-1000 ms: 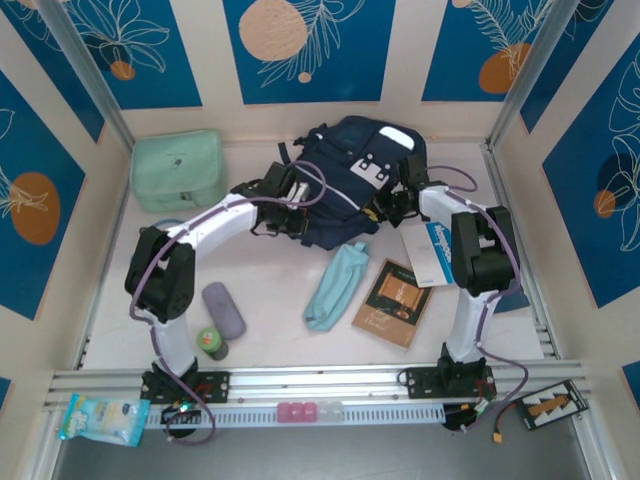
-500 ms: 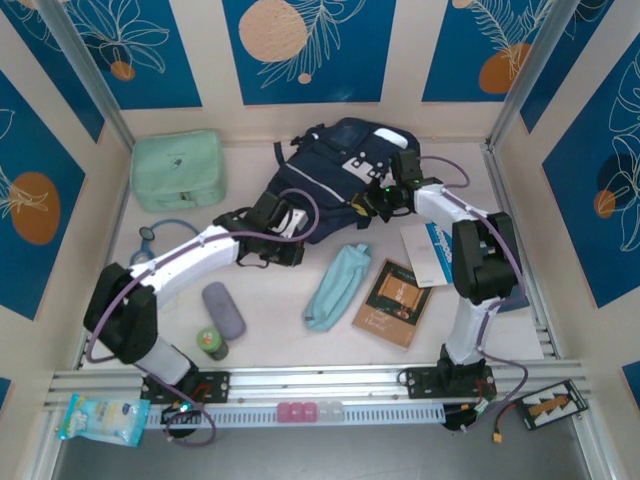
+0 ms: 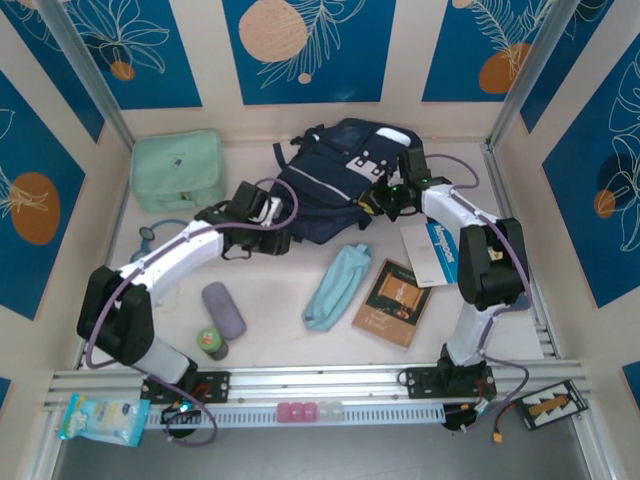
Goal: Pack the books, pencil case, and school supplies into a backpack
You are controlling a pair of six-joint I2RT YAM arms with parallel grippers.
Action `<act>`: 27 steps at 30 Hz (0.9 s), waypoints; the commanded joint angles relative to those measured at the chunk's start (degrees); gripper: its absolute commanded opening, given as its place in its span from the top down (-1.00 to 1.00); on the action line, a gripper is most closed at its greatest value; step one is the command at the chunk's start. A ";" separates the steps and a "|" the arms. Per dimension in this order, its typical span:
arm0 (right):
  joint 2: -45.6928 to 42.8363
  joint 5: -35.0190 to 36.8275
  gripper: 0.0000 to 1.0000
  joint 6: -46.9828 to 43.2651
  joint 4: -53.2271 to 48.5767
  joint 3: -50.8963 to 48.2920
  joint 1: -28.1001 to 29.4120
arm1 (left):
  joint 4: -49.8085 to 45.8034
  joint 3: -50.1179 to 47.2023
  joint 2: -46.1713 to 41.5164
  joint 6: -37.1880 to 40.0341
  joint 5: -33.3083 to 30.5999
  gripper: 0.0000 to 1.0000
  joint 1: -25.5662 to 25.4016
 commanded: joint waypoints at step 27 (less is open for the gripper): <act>-1.87 -1.00 0.90 1.23 4.63 2.67 -0.96 | -0.31 16.95 20.19 13.72 14.74 0.46 4.19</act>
